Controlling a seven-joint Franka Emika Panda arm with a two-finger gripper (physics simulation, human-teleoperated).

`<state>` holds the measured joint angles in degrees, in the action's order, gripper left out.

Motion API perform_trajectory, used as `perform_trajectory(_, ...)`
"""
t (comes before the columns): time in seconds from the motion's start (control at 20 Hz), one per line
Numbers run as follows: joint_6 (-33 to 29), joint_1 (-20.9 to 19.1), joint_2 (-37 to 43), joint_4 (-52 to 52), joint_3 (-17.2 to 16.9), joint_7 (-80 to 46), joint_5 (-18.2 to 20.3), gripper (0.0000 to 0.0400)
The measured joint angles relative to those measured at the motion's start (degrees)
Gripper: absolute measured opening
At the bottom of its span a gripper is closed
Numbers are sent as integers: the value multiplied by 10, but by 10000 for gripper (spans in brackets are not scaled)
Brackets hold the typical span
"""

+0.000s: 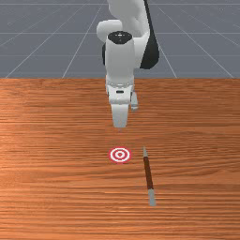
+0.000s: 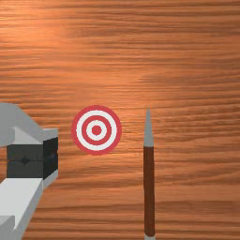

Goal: Pick up the pen and put it to the marker

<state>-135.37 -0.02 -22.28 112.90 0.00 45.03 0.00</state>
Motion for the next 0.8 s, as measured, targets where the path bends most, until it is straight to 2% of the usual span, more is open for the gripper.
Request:
perform_trajectory(0.4, -20, 1, 8, 17, 0, -2, 0, 0)
perform_trajectory(0.45, -5, -1, 5, 8, 4, 14, -2, 0)
perform_trajectory(0.5, -90, 7, 20, 50, -1, -15, -6, 0)
perform_trajectory(0.55, -78, 15, 18, 44, 0, -29, -9, 0)
perform_trajectory(0.6, -9, 33, 4, 8, -3, -63, -30, 0)
perform_trajectory(0.65, -2, 52, 0, 0, -5, -96, -46, 0)
perform_trajectory(0.7, -6, 64, -3, -3, 2, -155, -13, 0)
perform_trajectory(0.8, 2, 99, -16, -24, 11, -210, -19, 0)
